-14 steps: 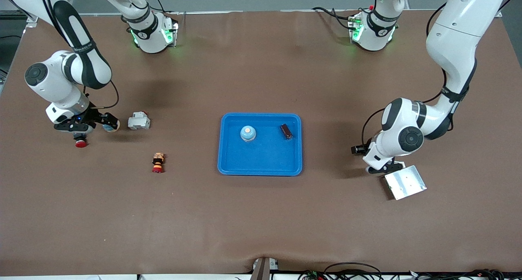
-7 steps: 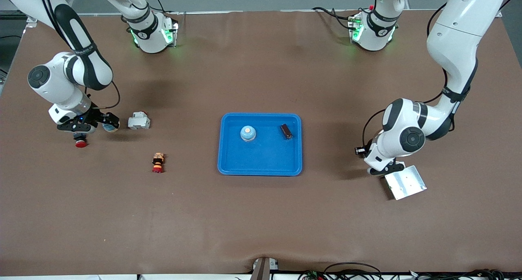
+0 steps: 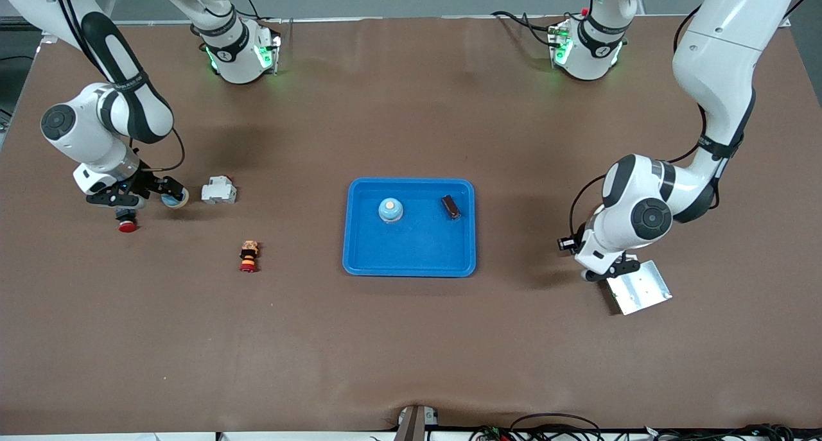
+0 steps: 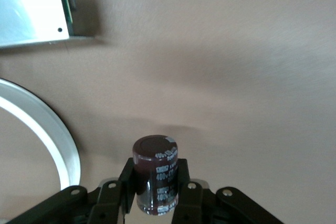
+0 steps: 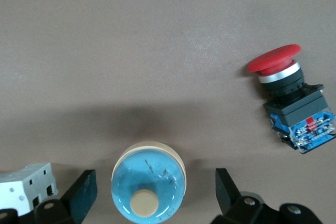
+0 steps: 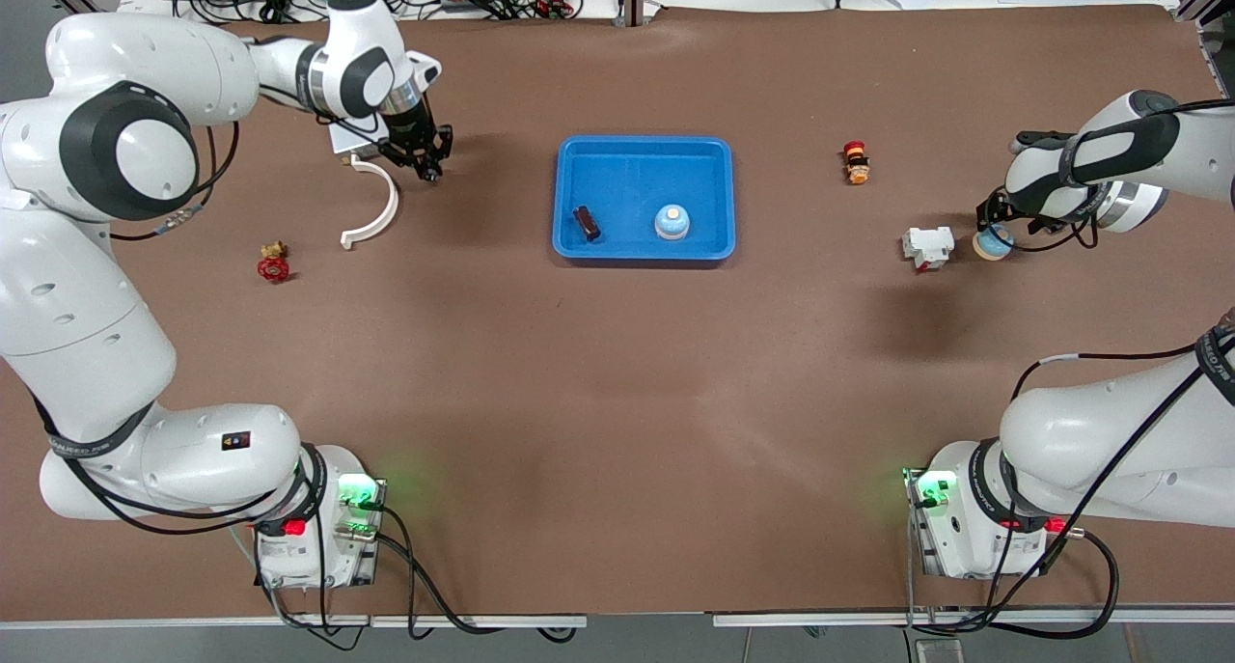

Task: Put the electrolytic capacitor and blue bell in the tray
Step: 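Carry the capacitor to the tray with the left gripper while the right gripper lifts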

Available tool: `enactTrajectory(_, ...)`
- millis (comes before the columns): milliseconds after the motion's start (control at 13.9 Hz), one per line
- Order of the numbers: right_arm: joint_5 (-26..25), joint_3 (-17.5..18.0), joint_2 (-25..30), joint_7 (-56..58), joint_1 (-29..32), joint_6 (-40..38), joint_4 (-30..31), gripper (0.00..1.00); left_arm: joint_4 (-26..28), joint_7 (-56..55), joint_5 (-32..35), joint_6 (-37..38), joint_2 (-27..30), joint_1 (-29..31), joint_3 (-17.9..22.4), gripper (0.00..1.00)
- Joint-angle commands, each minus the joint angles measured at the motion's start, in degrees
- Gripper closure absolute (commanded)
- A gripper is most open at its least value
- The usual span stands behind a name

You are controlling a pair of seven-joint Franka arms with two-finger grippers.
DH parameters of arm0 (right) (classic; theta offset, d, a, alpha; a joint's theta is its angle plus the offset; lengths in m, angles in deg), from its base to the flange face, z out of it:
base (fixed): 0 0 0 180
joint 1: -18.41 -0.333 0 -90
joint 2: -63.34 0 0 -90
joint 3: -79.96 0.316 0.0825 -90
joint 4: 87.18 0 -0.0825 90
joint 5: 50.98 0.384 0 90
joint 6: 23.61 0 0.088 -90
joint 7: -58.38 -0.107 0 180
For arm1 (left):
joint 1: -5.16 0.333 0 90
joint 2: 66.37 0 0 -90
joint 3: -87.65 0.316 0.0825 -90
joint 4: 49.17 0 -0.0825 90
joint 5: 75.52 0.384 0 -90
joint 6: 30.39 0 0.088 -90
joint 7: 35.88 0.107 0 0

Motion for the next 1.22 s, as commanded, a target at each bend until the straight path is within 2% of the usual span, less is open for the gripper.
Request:
enactTrajectory(0,-0.97,0.62,-0.45,0.56,1.25,0.93,0.37,0.00,-5.32,-6.02,0.67,6.43,1.44,-0.40,-2.74,1.00)
enactTrajectory(216,-0.97,0.62,-0.89,0.56,1.16,1.01,0.37,0.00,-11.82,-12.53,-1.95,9.78,0.73,-0.92,-6.53,1.00)
enactTrajectory(431,-0.97,0.62,-1.33,0.38,1.16,1.01,0.37,0.00,-15.17,-17.98,-4.94,9.88,0.21,-4.87,-6.62,1.00)
enactTrajectory(863,-0.97,0.70,-1.86,-0.23,1.08,0.93,0.37,0.00,-23.96,-27.65,-5.74,8.92,-6.82,-13.40,-6.45,1.00)
enactTrajectory(1151,-0.88,0.70,-1.86,-0.41,1.08,0.93,0.37,0.00,-24.50,-31.79,-5.39,0.58,-10.51,-18.93,-3.99,1.00)
